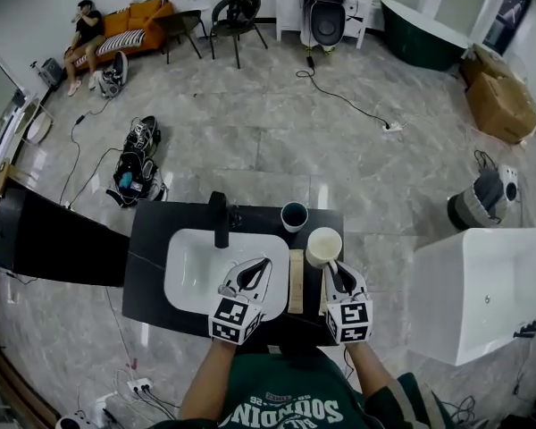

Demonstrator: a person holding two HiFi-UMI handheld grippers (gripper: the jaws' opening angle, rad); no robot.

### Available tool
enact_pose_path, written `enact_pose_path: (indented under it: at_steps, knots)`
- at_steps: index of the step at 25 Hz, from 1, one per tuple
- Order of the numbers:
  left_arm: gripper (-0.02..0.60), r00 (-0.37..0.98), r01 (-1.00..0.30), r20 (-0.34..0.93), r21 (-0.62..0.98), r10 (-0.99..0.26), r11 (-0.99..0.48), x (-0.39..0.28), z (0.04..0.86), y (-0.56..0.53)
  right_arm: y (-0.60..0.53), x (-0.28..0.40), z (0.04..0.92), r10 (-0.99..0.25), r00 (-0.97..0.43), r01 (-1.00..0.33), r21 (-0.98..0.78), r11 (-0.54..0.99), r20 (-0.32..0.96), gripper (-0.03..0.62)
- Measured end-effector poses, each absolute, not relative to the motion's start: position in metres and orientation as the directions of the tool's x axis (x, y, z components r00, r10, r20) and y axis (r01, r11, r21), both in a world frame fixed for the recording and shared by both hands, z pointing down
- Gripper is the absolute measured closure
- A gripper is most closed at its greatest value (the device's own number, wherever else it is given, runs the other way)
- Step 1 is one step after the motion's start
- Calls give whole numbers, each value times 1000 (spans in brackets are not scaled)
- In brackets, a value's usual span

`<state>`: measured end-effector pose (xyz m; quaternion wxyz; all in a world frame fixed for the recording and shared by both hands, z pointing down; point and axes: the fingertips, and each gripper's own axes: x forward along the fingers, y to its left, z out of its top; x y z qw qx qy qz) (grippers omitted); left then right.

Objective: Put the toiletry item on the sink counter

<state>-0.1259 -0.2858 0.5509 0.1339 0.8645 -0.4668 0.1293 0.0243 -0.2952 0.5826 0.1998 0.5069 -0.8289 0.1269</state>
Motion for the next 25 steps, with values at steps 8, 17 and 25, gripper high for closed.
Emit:
enact_pose_path:
  at_steps: [8, 17, 25]
  knots:
    - [571, 543, -833, 385, 133, -746, -538, -121, 570, -294, -329, 39, 617, -798, -338, -927, -29, 374, 500, 519]
    - [571, 545, -830, 414, 144, -729, -539, -127, 581, -302, -375, 53, 654, -804, -249, -960, -25, 280, 539, 519]
    - [571, 519, -847, 443, 154, -731, -509, -149, 596, -302, -391, 59, 693, -783, -171, -980, -23, 197, 598, 519]
